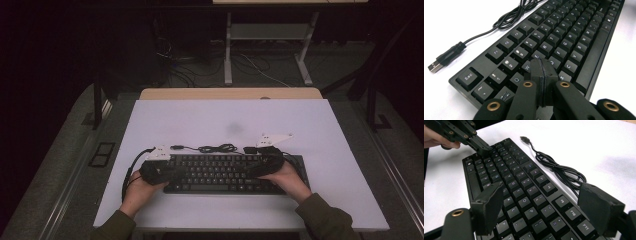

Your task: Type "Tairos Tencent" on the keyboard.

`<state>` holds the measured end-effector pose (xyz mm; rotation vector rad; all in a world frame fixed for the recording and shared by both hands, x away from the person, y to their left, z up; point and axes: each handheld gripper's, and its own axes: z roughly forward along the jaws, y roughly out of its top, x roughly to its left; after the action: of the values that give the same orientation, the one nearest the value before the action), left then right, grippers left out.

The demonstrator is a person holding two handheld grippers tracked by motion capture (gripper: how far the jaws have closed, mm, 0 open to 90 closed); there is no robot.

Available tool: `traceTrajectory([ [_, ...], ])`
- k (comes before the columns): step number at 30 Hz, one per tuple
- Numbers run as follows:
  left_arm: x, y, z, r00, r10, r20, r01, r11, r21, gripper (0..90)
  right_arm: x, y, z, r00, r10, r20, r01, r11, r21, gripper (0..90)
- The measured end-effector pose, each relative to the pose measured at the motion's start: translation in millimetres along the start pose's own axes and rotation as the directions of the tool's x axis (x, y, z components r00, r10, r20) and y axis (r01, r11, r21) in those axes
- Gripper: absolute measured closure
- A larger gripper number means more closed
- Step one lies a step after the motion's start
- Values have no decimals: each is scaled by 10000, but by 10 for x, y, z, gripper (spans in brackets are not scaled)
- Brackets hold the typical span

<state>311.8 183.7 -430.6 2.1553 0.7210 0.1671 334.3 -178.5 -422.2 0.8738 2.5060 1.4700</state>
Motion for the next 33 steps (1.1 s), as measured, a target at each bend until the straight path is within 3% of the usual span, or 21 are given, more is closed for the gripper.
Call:
traceTrajectory([
  [20,21,-31,20,10000,-22,92,18,9992,392,894,1,3,2,10000,14,37,-14,10000,-7,204],
  [33,4,-5,3,9999,-22,129,18,9995,312,894,-1,6,-2,10000,21,38,-21,10000,-47,204],
])
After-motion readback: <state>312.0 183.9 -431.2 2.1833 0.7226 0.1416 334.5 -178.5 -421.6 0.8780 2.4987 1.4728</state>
